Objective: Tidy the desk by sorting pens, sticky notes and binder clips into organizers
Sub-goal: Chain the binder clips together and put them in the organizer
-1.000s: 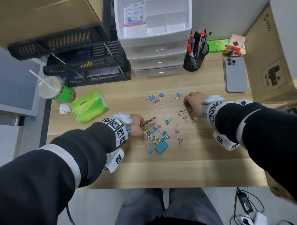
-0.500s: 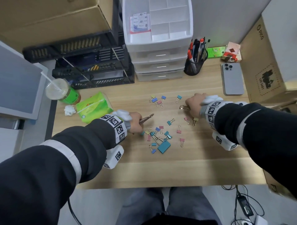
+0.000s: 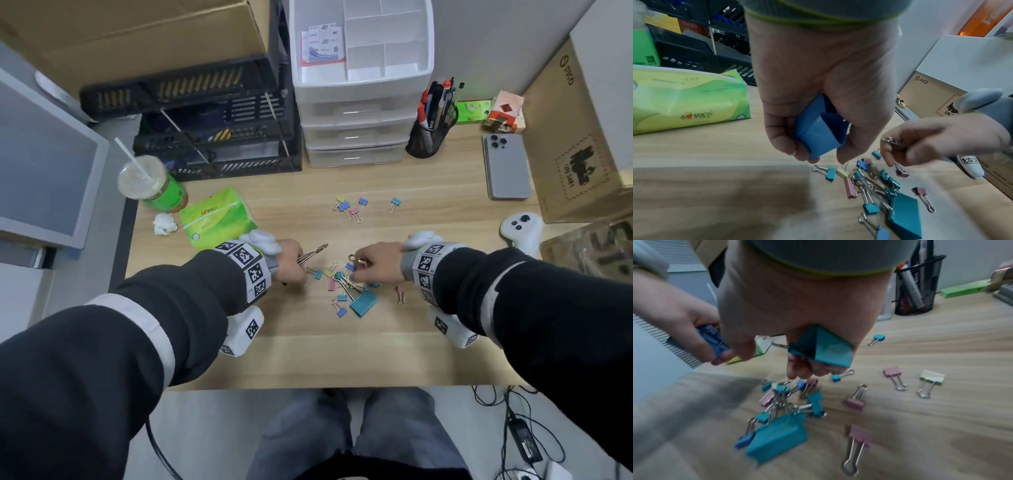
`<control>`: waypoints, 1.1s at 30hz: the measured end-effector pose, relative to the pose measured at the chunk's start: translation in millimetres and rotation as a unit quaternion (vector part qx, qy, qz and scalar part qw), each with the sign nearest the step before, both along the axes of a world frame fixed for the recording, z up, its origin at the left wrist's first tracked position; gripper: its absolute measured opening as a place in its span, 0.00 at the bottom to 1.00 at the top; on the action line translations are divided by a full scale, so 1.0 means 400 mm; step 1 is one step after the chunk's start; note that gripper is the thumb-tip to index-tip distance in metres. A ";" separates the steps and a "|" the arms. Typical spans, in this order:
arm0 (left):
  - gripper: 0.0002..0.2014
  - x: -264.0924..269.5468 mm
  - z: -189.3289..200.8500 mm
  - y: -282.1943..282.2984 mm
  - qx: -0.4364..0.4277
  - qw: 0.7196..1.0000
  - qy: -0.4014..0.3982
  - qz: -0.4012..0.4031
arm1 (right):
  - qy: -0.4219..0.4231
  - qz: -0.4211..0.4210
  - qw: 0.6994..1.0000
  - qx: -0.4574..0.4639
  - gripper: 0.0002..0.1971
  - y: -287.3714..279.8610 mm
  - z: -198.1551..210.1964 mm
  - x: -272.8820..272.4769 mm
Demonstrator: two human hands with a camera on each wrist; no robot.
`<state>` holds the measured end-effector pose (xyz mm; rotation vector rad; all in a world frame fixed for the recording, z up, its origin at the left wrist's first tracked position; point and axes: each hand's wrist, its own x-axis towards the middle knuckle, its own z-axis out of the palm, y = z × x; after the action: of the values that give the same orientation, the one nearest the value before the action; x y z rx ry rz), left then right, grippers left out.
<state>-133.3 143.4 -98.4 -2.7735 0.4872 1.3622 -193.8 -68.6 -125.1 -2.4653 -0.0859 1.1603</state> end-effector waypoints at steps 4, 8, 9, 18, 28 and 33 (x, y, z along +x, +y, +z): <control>0.04 -0.007 -0.019 0.030 -0.002 1.000 0.000 0.003 | 0.004 0.116 0.991 -0.065 0.26 0.027 -0.052 -0.040; 0.04 -0.012 -0.030 0.051 0.003 1.000 0.000 0.000 | -0.003 0.141 0.984 -0.110 0.05 0.006 -0.065 -0.041; 0.04 -0.013 -0.032 0.054 0.004 1.000 0.002 -0.001 | -0.008 0.140 0.983 -0.122 0.03 -0.002 -0.063 -0.039; 0.05 -0.022 -0.033 0.041 -0.005 1.000 0.003 0.001 | -0.067 0.055 0.995 -0.057 0.24 0.018 -0.062 -0.059; 0.07 -0.021 -0.022 0.028 -0.007 1.000 0.003 0.010 | -0.040 0.116 0.981 -0.149 0.29 0.073 -0.050 -0.081; 0.11 -0.023 -0.016 0.024 -0.007 1.000 0.012 0.013 | -0.048 0.100 0.985 -0.129 0.26 0.053 -0.047 -0.080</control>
<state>-142.6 153.1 -104.9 -2.7874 0.4660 1.4030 -225.7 -47.3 -144.1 -2.7955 -0.2299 1.1996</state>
